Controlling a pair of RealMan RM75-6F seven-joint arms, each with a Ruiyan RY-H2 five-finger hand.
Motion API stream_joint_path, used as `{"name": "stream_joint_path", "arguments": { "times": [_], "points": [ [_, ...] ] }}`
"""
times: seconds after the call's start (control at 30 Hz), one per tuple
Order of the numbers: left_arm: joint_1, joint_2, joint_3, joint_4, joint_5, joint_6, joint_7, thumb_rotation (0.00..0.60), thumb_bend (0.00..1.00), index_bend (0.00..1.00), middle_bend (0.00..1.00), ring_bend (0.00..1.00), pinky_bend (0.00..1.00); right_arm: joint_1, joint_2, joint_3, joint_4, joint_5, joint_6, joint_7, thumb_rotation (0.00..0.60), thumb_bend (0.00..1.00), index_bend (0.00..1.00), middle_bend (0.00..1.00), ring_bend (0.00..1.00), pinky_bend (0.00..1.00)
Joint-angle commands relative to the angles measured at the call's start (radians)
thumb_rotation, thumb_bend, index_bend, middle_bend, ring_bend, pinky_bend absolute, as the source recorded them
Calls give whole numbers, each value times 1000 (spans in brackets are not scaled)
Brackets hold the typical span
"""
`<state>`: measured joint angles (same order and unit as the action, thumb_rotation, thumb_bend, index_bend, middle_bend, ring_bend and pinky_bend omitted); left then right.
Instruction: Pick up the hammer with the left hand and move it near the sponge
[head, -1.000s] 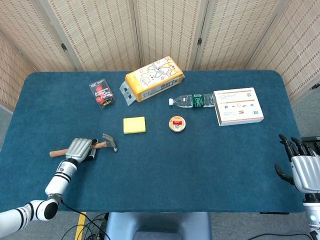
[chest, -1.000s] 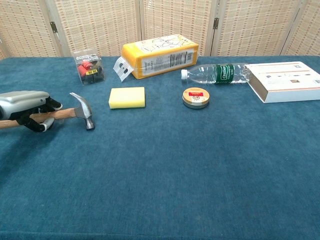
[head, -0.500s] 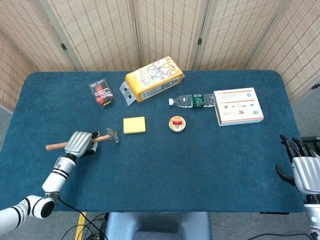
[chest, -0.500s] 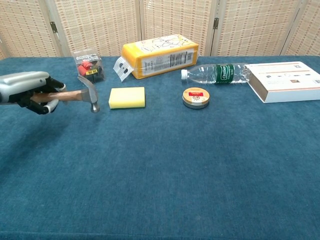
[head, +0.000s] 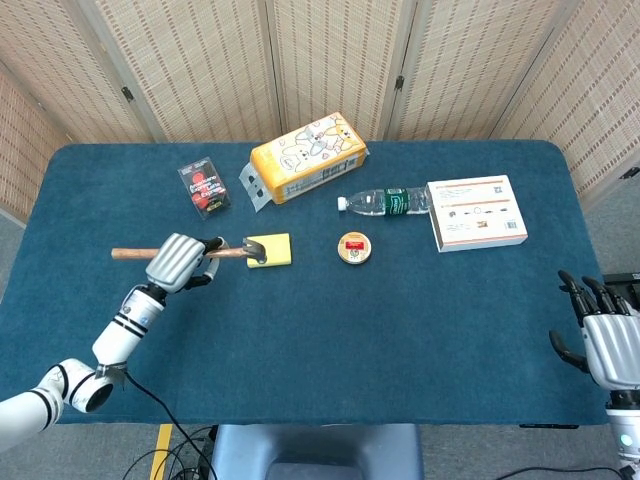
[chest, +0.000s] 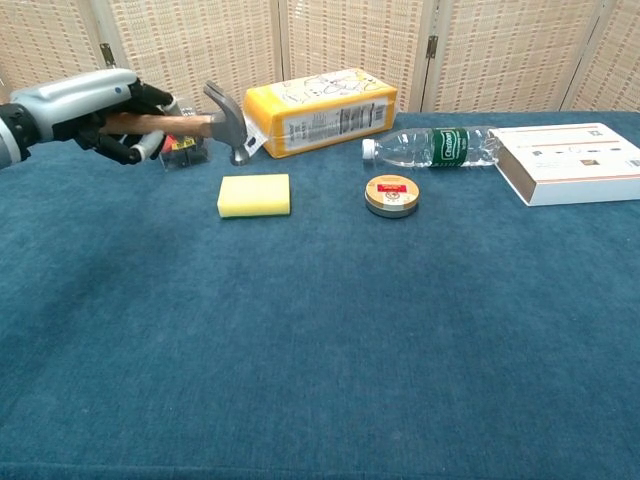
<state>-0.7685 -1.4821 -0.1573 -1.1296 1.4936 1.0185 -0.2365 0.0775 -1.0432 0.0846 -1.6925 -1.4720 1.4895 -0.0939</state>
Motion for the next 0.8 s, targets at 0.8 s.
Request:
{"name": "stream_joint_path", "arguments": {
  "times": [0.8],
  "points": [
    [-134,-205,4,345,-69,-204,-82,600,703,706,810,705,918,-11,-5,2,-5,24,2,-11,600,244,0,265,125,177]
  ]
}}
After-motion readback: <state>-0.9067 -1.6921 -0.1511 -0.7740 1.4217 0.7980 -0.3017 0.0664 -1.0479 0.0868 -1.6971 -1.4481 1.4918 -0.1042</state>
